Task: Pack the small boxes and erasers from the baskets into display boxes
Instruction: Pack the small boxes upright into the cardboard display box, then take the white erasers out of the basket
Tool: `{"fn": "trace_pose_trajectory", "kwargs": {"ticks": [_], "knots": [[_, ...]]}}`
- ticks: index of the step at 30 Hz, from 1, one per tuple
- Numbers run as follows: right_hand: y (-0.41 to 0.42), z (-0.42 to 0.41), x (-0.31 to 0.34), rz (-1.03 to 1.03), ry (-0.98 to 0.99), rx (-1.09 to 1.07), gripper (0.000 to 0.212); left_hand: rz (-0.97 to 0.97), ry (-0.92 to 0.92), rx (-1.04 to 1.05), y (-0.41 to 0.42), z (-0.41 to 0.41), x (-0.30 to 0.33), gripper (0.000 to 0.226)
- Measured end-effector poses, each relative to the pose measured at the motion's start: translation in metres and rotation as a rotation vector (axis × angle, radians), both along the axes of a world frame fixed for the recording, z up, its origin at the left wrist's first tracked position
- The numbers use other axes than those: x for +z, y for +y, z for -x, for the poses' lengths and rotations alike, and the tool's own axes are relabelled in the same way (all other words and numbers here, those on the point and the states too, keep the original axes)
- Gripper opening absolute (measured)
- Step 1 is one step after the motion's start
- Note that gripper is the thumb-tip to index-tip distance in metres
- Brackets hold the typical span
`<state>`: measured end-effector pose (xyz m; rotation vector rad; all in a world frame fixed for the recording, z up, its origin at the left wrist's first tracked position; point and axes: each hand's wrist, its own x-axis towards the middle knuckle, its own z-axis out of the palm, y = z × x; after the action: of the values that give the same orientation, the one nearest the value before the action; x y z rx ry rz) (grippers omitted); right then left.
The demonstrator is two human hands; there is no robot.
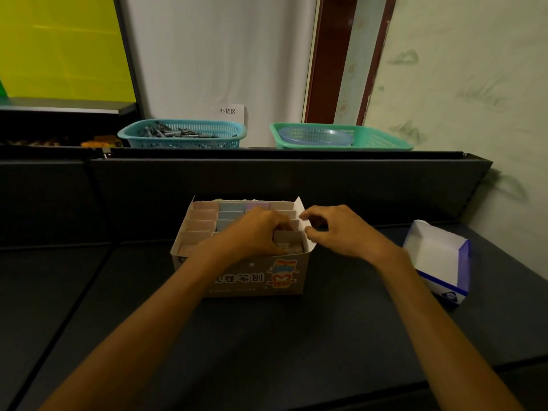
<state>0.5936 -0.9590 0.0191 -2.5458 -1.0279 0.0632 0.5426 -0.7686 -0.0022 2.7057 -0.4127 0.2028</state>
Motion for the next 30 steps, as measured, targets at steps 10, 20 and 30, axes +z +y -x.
{"fn": "trace_pose_trajectory", "kwargs": {"ticks": [10,20,30], "knots": [[0.005,0.001,-0.005,-0.065,-0.025,0.003,0.039,-0.1,0.04,0.058,-0.003,-0.005,0.003,0.032],[0.022,0.0,-0.006,-0.035,-0.087,-0.011,0.04,-0.098,0.012,0.162,0.012,0.015,0.009,0.038],[0.054,0.035,-0.005,-0.099,-0.309,0.095,0.049,-0.399,-0.114,0.607,0.048,0.086,0.026,0.064]]}}
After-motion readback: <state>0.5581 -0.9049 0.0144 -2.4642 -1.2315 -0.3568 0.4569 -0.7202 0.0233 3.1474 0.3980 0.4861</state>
